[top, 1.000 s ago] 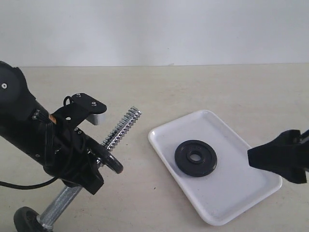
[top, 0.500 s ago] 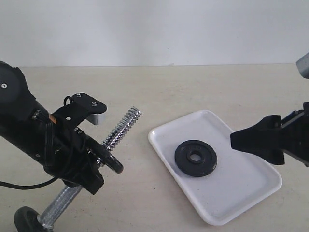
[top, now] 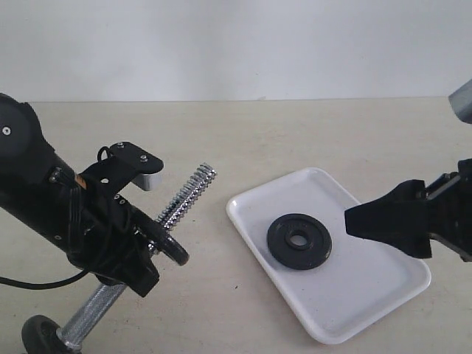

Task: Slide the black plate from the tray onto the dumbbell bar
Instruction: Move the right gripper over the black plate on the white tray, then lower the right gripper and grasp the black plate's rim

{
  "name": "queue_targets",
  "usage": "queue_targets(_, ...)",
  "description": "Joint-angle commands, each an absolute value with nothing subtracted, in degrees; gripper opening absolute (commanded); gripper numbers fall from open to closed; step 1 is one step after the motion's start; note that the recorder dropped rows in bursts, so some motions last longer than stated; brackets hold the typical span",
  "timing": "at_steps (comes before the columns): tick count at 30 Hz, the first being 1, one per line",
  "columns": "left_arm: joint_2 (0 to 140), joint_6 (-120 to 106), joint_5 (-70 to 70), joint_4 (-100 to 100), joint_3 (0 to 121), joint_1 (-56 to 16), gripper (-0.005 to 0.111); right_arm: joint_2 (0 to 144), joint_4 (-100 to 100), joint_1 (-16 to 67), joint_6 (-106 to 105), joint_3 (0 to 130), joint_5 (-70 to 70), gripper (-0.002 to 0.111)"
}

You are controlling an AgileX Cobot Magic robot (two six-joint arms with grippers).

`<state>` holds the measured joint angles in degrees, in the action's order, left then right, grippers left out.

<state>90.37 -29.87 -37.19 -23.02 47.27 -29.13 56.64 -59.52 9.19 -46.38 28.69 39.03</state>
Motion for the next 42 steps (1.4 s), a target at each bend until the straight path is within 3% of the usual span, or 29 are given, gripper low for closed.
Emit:
queue_targets(1, 87.80, -30.04, -34.10, -26.67, 48.61, -29.35, 0.004, 56.70, -60.96, 9.18, -45.81, 28.74, 39.83, 0.075)
queue_targets(4, 87.80, -30.04, -34.10, -27.21, 48.61, -29.35, 0.004, 56.70, -60.96, 9.18, -46.06, 28.74, 39.83, 0.085)
queue_targets(14, 87.80, -30.04, -34.10, -27.21, 48.61, -29.35, 0.004, 56.70, -53.03, 9.18, -42.51, 33.52, 40.77, 0.084)
queue_targets(17, 87.80, -30.04, -34.10, -27.21, 48.61, -29.35, 0.004, 56.70, -46.57, 9.18, -37.41, 37.98, 43.16, 0.077)
queue_targets(18, 87.80, -30.04, -34.10, -27.21, 48.61, -29.35, 0.004, 56.70, -41.11, 9.18, -35.78, 41.51, 46.21, 0.066)
queue_targets(20, 87.80, -30.04, -34.10, -27.33, 48.61, -29.35, 0.004, 56.70, -34.08, 9.18, -32.88, 45.55, 50.60, 0.058)
queue_targets(28, 87.80, -30.04, -34.10, -28.09, 48.61, -29.35, 0.004, 56.70, -11.95, 9.18, -23.21, 48.68, 57.95, 0.058)
queue_targets(32, 87.80, -30.04, -33.98, -28.09, 48.61, -29.35, 0.004, 61.92, -10.95, 10.16, -22.57, 48.68, 60.22, 0.058)
queue_targets(42, 87.80, -30.04, -33.65, -28.09, 48.61, -29.35, 0.004, 77.12, -8.45, 19.57, -19.58, 48.68, 51.37, 0.058)
